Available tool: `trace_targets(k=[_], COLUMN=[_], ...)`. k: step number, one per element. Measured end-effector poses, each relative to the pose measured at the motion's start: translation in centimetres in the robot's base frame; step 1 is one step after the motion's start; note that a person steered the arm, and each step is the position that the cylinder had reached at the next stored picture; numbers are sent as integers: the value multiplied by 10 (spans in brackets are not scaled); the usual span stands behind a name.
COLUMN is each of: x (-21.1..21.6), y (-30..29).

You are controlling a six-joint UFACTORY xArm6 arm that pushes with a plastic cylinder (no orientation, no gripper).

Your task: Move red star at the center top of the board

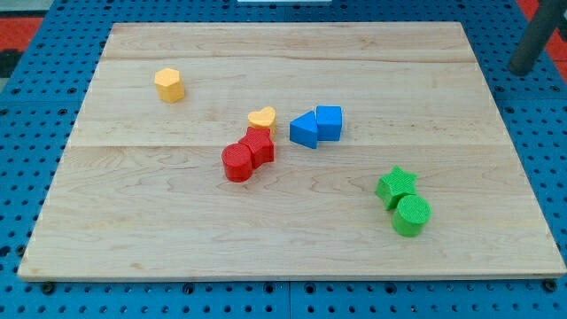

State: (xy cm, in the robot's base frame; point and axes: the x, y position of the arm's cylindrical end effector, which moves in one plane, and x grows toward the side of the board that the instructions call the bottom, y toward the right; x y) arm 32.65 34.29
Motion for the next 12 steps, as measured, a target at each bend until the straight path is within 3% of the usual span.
trace_targets(k=[1,3,4,7,8,12], x=[42,53,90,95,122,140], y=[-38,-158,-195,-193,-207,-332])
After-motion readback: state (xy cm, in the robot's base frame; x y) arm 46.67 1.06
